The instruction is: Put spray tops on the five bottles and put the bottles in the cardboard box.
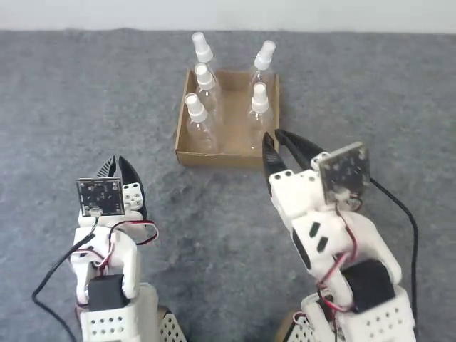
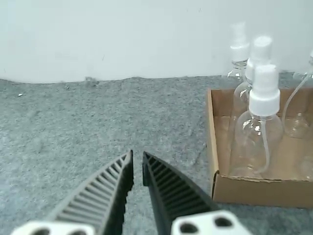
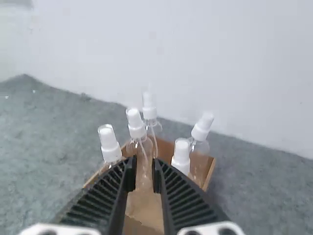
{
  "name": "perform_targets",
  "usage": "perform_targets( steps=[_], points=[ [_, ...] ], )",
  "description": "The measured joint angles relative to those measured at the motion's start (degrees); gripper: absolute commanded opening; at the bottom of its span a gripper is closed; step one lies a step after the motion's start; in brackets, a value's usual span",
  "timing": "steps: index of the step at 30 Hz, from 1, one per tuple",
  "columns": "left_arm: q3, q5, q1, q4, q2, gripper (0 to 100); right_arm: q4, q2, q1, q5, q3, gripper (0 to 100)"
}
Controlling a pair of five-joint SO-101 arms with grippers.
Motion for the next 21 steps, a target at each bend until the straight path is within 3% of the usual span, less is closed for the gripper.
perform_targets(
  steps=[21],
  points=[
    [0.0, 0.0, 0.0, 0.0, 0.0, 3, 0.0, -17.49, 0.0, 0.0, 4.66, 0.9]
  ],
)
